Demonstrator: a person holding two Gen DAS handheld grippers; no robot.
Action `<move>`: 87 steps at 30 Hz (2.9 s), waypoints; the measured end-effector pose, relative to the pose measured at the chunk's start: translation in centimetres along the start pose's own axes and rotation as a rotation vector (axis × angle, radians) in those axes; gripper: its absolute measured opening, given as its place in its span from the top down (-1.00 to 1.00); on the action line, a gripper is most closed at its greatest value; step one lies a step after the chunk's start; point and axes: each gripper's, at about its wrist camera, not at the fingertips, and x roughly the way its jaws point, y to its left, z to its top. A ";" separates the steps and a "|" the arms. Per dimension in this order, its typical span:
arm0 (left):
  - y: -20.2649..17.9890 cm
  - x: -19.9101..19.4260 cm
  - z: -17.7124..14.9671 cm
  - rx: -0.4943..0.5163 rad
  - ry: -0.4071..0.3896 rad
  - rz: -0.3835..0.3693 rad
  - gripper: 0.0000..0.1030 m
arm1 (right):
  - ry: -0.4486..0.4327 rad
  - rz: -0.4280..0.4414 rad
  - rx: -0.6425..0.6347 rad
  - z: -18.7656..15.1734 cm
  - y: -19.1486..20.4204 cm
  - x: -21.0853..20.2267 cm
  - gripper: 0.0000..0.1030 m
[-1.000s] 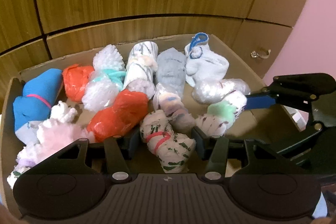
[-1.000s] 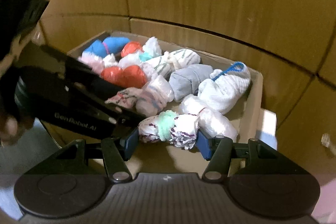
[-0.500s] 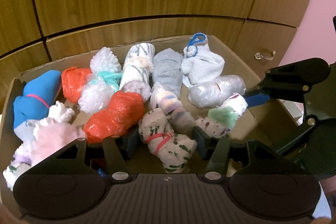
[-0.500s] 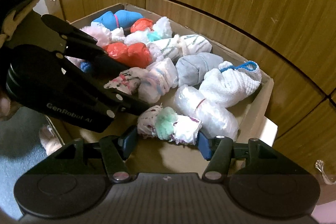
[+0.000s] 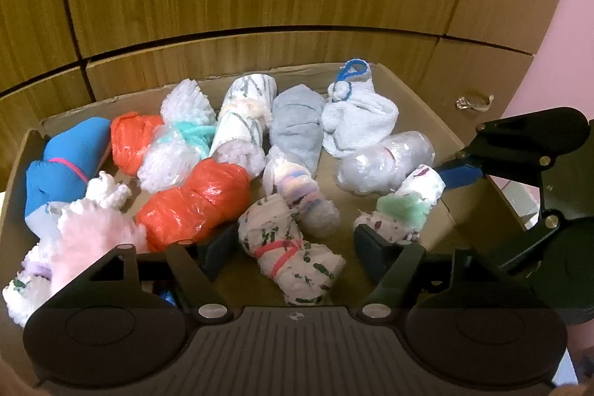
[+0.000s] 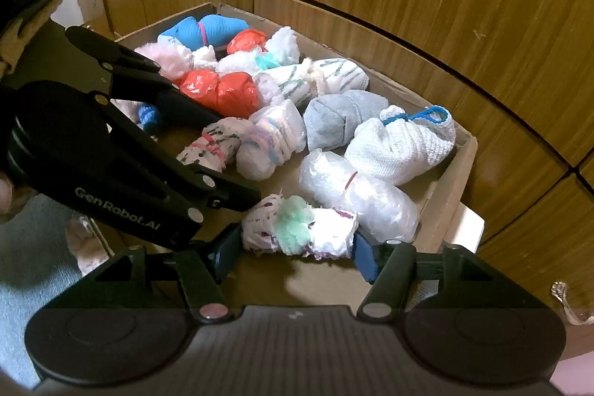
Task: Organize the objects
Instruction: 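Lower both socks into the tray and open both tools, then withdraw both tools toward the last two socks on the table, then grasp the beige lace-trimmed sock with the left tool while the right tool grasps the teal-banded white sock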
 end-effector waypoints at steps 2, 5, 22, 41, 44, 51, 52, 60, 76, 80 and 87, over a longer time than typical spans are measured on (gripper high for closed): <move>0.0 -0.3 -0.1 -0.004 -0.002 -0.003 -0.60 | 0.004 -0.001 -0.001 0.1 0.2 0.0 -0.27; -0.1 -0.7 -0.2 -0.005 -0.009 -0.010 -0.66 | 0.005 -0.006 -0.001 0.0 0.5 -0.3 -0.30; 0.1 -6.8 -1.8 0.024 -0.108 0.005 -0.88 | -0.139 -0.037 0.078 -0.9 2.2 -6.9 -0.48; -3.6 -8.2 -11.4 -0.027 -0.203 0.084 -0.96 | -0.337 -0.290 0.413 -10.9 10.0 -6.4 -0.22; -3.9 -7.4 -10.9 -0.041 -0.189 0.087 -0.96 | -0.321 -0.288 0.450 -11.1 9.3 -5.8 -0.08; -4.1 -6.1 -11.3 -0.075 -0.160 0.057 -0.79 | -0.310 -0.286 0.484 -11.9 10.0 -5.2 0.27; -4.1 -6.1 -11.2 -0.079 -0.160 0.060 -0.77 | -0.313 -0.285 0.485 -12.0 10.0 -5.2 0.32; -3.6 -6.9 -11.7 -0.103 -0.191 0.096 -0.31 | -0.363 -0.275 0.496 -12.3 10.3 -5.8 0.54; -1.8 -11.6 -14.6 -0.036 -0.262 0.148 -0.30 | -0.420 -0.250 0.458 -13.2 14.4 -7.2 0.61; -0.9 -13.4 -15.6 -0.007 -0.286 0.168 -0.30 | -0.428 -0.246 0.454 -13.0 14.7 -7.6 0.61; 1.6 -15.4 -17.1 0.000 -0.303 0.196 -0.30 | -0.430 -0.229 0.428 -12.4 15.2 -7.7 0.61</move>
